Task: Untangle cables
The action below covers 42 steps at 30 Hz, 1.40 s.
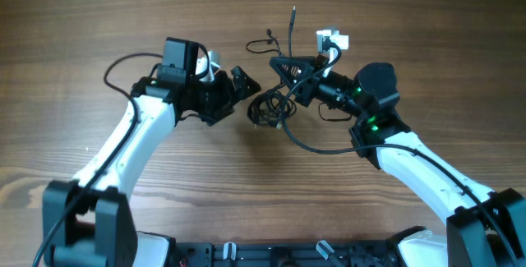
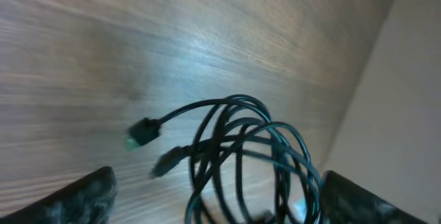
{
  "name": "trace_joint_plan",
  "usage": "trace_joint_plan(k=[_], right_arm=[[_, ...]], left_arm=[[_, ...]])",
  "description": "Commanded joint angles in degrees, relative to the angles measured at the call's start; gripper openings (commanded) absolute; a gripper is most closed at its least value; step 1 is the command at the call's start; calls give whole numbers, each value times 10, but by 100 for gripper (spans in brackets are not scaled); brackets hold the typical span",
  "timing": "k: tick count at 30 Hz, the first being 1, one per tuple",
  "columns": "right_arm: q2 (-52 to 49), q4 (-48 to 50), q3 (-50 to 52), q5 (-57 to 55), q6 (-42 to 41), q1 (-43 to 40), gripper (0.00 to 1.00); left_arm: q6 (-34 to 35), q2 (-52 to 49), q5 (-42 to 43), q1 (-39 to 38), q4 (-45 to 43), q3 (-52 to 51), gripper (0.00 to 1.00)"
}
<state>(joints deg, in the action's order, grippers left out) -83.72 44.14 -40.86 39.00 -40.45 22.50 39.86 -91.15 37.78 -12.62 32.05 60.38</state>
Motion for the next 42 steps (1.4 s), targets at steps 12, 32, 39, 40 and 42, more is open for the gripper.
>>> trace_joint_plan(k=[12,32,39,40,42], right_arm=[[12,-44,-4,-14,-1,-23,5],[24,-389,-4,0,103,-170,100],[22,-216,-4,178,185,-127,100],[19,-226,-4,166,204,-113,100],[10,-241,-4,134,214,-81,99]], left_arm=[[16,-72,-20,-81,-22,6,4],[-268,95,113,230,10,6,4],[-396,95,203,108,-69,6,4],[-395,95,212,96,-83,6,4],[-394,95,235,67,-104,6,4]])
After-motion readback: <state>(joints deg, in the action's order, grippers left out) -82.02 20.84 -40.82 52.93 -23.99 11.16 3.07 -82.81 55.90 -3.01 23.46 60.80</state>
